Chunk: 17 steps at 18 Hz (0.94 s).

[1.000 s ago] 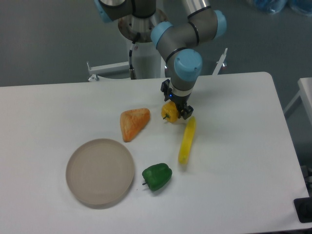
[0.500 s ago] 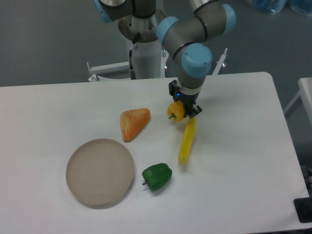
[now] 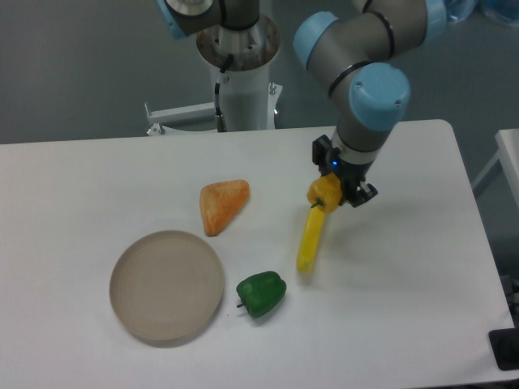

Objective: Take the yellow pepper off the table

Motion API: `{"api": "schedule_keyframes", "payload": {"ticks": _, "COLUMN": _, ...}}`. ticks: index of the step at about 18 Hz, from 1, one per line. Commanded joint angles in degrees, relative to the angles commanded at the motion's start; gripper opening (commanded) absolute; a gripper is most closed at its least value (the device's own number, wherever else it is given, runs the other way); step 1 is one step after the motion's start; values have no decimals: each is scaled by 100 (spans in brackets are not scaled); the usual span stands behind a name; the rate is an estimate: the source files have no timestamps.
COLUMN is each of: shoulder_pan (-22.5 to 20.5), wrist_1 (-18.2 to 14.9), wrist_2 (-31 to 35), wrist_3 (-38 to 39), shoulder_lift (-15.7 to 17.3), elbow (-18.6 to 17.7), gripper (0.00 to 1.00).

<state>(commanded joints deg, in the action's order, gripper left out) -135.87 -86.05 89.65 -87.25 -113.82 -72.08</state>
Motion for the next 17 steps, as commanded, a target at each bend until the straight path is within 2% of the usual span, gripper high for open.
{"api": "schedule_keyframes", "payload": {"ticks": 3, "shoulder_pan": -88, "wrist_1": 0, "wrist_2": -17, "wrist_3": -582, "shoulder_lift": -53, "elbow": 167, "gripper": 25}}
{"api": "schedule_keyframes", "payload": {"ticks": 5, "shoulder_pan": -88, "wrist_1": -9, "wrist_2": -44, "wrist_3": -582, "shoulder_lift": -88, "elbow": 264, "gripper": 25}}
{"api": "schedule_keyframes", "payload": {"ticks": 17, "shoulder_pan": -53, "wrist_1": 0, "wrist_2": -44, "wrist_3": -486, "shoulder_lift": -114, "elbow": 247, "gripper": 24}}
